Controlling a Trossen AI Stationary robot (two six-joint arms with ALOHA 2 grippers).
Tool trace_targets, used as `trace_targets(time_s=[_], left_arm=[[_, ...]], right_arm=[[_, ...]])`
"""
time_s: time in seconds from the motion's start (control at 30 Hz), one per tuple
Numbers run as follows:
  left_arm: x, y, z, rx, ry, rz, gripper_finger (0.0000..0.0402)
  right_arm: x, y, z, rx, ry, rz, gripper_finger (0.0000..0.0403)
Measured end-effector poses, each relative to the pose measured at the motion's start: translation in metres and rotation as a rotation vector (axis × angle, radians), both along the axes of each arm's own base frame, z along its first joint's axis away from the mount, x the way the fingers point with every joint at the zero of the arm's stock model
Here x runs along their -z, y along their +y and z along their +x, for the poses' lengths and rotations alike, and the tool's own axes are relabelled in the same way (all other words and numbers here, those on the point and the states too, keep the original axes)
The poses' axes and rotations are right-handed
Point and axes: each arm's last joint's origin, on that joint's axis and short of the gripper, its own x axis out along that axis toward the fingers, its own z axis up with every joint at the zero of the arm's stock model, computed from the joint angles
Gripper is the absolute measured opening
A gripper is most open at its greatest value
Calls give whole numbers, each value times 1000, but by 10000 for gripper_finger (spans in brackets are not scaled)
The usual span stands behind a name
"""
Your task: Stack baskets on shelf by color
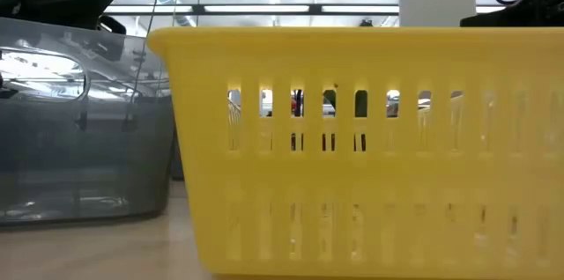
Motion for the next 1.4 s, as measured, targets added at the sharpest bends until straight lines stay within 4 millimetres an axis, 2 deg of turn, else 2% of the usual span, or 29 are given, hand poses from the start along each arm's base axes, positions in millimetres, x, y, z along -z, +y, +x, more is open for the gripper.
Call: trace_targets(time_s=[0.83,1.0,1.13,1.27,1.4], left_arm=[[0,0,0,0,0,0,36],[0,0,0,-1,0,0,38],[0,0,0,0,0,0,32],[0,0,0,0,0,0,28],[0,0,0,0,0,0,32]], right_arm=[[0,0,0,1,0,-1,14],[-7,-2,-1,84,-71,-58,14],[-21,-5,-3,149,-203,21,14],[-32,-10,-8,262,-329,213,14],[-32,-12,-9,335,-335,250,14]])
